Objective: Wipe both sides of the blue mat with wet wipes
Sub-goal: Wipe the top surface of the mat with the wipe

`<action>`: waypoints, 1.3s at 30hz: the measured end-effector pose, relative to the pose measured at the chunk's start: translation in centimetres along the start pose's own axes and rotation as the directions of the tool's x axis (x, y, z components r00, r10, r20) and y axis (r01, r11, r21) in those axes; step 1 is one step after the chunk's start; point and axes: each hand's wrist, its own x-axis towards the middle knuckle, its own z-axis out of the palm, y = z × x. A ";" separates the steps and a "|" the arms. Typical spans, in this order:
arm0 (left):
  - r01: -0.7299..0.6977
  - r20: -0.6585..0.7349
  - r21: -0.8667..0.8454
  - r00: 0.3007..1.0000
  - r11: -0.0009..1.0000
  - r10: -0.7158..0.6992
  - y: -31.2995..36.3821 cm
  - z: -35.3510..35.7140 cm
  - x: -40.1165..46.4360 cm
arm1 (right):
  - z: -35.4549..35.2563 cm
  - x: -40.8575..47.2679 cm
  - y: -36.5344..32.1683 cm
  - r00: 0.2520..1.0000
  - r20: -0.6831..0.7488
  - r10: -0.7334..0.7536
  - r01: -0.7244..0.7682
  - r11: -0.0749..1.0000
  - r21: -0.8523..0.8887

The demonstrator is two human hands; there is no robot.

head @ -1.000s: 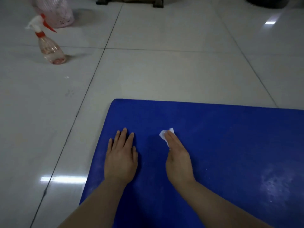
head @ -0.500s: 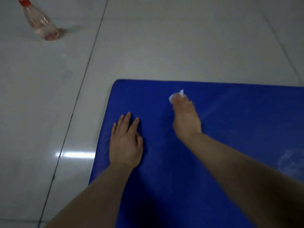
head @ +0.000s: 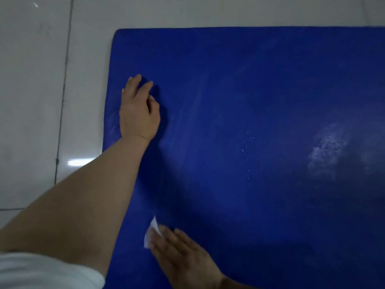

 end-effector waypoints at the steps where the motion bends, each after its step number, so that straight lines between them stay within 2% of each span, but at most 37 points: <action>1: -0.009 -0.008 -0.021 1.000 1.000 0.009 0.2 -0.2 -0.4 | 0.0 -0.8 0.2 0.998 0.042 -0.041 0.041 0.999 0.000; 3: -0.031 -0.027 -0.011 0.999 0.999 0.031 0.8 -0.4 -1.4 | -0.3 -1.2 1.8 0.999 0.003 -0.044 0.044 0.999 -0.023; 5: -0.017 -0.025 0.016 1.000 1.000 0.018 1.7 -0.4 -3.2 | -1.5 -0.7 4.9 0.982 -0.105 0.154 -0.173 0.963 -0.206; 7: -0.051 0.007 0.070 0.999 0.996 0.050 2.5 -0.2 -5.6 | -2.4 -0.8 6.8 0.938 -0.178 0.298 -0.332 0.919 -0.210; 9: -0.108 0.056 0.128 0.993 0.986 0.102 2.7 0.0 -7.7 | -1.3 -2.3 5.7 0.955 -0.200 0.220 -0.271 0.920 -0.284; 10: -0.121 0.068 0.152 0.991 0.981 0.112 2.6 0.0 -8.2 | -0.1 -3.5 4.1 0.977 -0.149 0.151 -0.193 0.924 -0.329; 11: -0.118 0.076 0.170 0.991 0.978 0.106 2.4 0.0 -8.5 | 0.9 -5.0 2.3 0.992 -0.092 0.083 -0.108 0.946 -0.305; 12: -0.107 0.081 0.182 0.992 0.977 0.094 2.2 -0.1 -8.6 | 1.3 -6.2 0.8 0.999 -0.042 0.028 -0.036 0.979 -0.199; 14: -0.094 0.097 0.199 0.992 0.975 0.076 2.0 -0.4 -8.8 | 0.9 -7.7 -0.4 0.990 0.050 -0.131 0.136 0.986 -0.099; 16: -0.098 0.118 0.207 0.990 0.974 0.075 2.0 -0.5 -8.8 | -0.1 -7.5 1.5 0.976 0.077 -0.202 0.213 0.957 -0.197; 17: -0.097 0.128 0.207 0.989 0.974 0.071 2.1 -0.5 -8.8 | -0.6 -6.8 2.9 0.983 0.047 -0.175 0.182 0.952 -0.248; 20: -0.092 0.142 0.196 0.988 0.976 0.064 2.1 -0.5 -8.7 | -2.0 -4.5 7.0 0.998 -0.055 0.018 -0.035 0.950 -0.310; 22: -0.092 0.135 0.192 0.989 0.977 0.067 2.0 -0.4 -8.7 | -2.1 -3.9 7.3 0.991 -0.121 0.065 -0.104 0.926 -0.362; 24: -0.096 0.125 0.185 0.989 0.978 0.073 1.9 -0.3 -8.7 | -1.1 -5.2 5.5 0.994 -0.080 -0.067 0.029 0.911 -0.411; 26: -0.096 0.128 0.181 0.989 0.979 0.073 1.9 -0.3 -8.8 | -0.5 -6.7 3.3 0.976 0.094 -0.196 0.216 0.924 -0.317; 28: -0.097 0.133 0.184 0.988 0.978 0.073 1.9 -0.4 -8.7 | -1.0 -6.2 3.6 0.967 0.127 -0.221 0.250 0.922 -0.295; 30: -0.092 0.147 0.186 0.987 0.978 0.065 1.9 -0.5 -8.7 | -1.2 -4.2 5.8 0.990 -0.010 -0.139 0.126 0.924 -0.362; 32: -0.085 0.154 0.182 0.986 0.980 0.057 2.0 -0.5 -8.7 | -2.2 -1.0 9.0 0.986 -0.165 0.007 -0.077 0.904 -0.421; 34: -0.087 0.144 0.178 0.988 0.980 0.061 2.0 -0.5 -8.7 | -3.9 2.0 11.2 0.944 -0.278 0.180 -0.266 0.913 -0.311; 35: -0.087 0.140 0.174 0.988 0.981 0.062 1.9 -0.5 -8.7 | -4.6 3.0 11.2 0.930 -0.274 0.246 -0.320 0.907 -0.274; 36: -0.085 0.139 0.170 0.988 0.982 0.061 1.9 -0.5 -8.8 | -4.8 3.5 10.8 0.926 -0.270 0.264 -0.331 0.912 -0.243; 37: -0.083 0.137 0.165 0.989 0.983 0.060 1.9 -0.4 -8.8 | -4.0 2.9 10.0 0.943 -0.250 0.220 -0.284 0.922 -0.261; 38: -0.083 0.133 0.159 0.989 0.984 0.062 1.9 -0.4 -8.9 | -3.0 2.0 8.7 0.983 -0.130 0.128 -0.161 0.946 -0.281; 39: -0.085 0.127 0.152 0.990 0.985 0.065 1.9 -0.4 -8.9 | -2.5 1.5 7.9 0.996 -0.073 0.055 -0.072 0.962 -0.262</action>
